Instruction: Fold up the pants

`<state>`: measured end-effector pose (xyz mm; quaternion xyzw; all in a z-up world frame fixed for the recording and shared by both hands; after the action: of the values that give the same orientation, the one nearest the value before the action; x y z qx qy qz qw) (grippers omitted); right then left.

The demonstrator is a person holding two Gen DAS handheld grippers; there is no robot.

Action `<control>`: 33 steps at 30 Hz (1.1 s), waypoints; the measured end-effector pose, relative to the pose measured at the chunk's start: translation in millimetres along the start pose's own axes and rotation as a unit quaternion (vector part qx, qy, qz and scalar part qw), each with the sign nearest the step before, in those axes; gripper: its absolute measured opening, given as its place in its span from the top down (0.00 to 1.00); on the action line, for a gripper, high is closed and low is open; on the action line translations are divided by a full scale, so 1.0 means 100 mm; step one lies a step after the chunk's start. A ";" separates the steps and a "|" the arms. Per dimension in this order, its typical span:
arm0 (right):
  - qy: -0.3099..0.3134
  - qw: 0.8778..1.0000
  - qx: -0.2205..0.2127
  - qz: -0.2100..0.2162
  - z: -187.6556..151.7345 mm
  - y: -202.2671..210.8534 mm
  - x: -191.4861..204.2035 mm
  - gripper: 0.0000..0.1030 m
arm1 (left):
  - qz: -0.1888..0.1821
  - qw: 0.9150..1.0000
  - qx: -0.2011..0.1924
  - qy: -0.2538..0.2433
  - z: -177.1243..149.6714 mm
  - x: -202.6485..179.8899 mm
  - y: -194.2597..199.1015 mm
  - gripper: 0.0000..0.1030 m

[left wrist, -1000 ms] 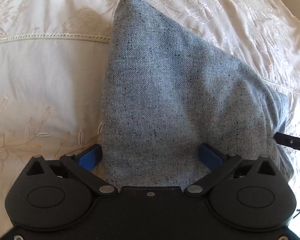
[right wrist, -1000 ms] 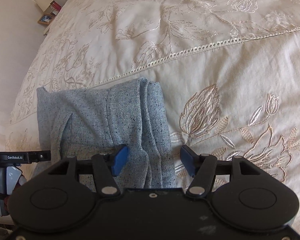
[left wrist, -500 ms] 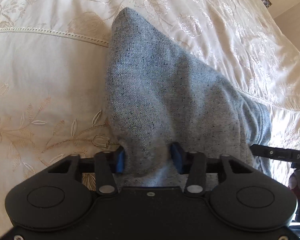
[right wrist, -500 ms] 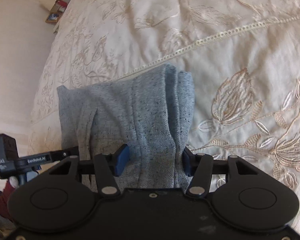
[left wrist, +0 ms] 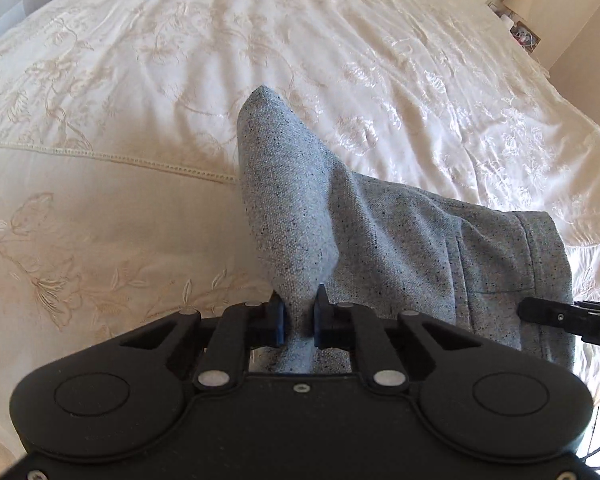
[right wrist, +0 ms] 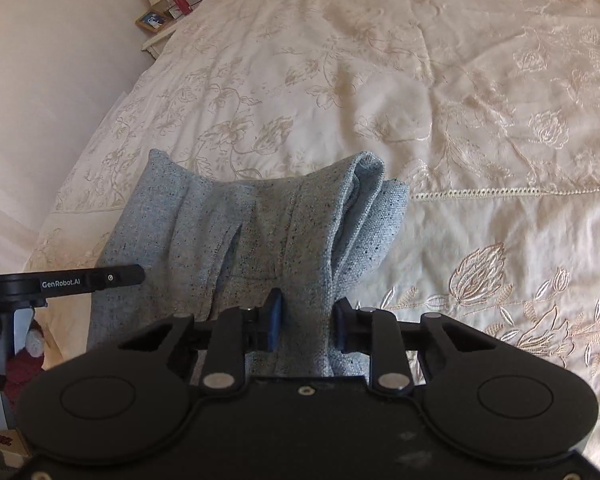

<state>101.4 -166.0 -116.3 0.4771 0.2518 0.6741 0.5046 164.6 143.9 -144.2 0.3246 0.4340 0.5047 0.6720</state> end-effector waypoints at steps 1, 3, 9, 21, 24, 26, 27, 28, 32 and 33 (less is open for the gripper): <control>0.008 1.000 -0.007 0.002 0.07 0.04 0.04 0.74 | 0.000 1.000 -0.008 0.000 0.05 0.01 0.06 0.85; 0.015 1.000 -0.017 0.007 0.25 0.07 0.11 0.74 | 0.001 1.000 -0.022 -0.001 0.20 0.02 0.14 0.85; 0.038 0.998 -0.046 0.015 1.05 -0.07 0.34 0.74 | 0.014 0.998 -0.058 -0.005 0.88 0.09 0.20 0.85; -0.004 0.992 -0.049 -0.115 1.92 -1.00 0.26 0.63 | 0.117 0.991 -0.037 0.059 1.75 0.60 -0.45 0.77; 0.017 0.993 -0.061 -0.102 1.82 -1.02 0.39 0.63 | 0.116 0.992 -0.039 0.042 1.60 0.59 -0.52 0.77; 0.050 0.992 -0.061 -0.095 1.77 -1.09 0.51 0.63 | 0.108 0.993 -0.037 0.019 1.54 0.52 -0.57 0.77; 0.067 0.992 -0.054 -0.095 1.72 -1.14 0.60 0.63 | 0.102 0.994 -0.033 0.011 1.52 0.49 -0.60 0.77; 0.077 0.991 -0.044 -0.096 1.70 -1.21 0.65 0.63 | 0.097 0.995 -0.026 0.004 1.50 0.46 -0.64 0.76; 0.081 0.988 0.022 -0.128 1.49 -1.57 0.59 0.65 | 0.104 0.994 0.023 0.004 1.29 0.48 -0.93 0.74; 0.080 0.986 0.038 -0.140 1.43 -1.65 0.55 0.65 | 0.110 0.993 0.030 0.004 1.23 0.50 -1.00 0.72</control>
<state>300.2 -75.6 -171.1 0.4006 0.3814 0.6227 0.5534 322.3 164.3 -193.3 0.3886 0.4133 0.5634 0.6006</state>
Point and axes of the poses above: each gripper's, at about its wrist camera, not at the fingertips, and y roughly against the way its jaws point, x to its left, z to its top, the point moved 2 cm from there along -y, roughly the way its jaws point, and after that the axes turned 2 degrees about x, right-handed, at the moved point
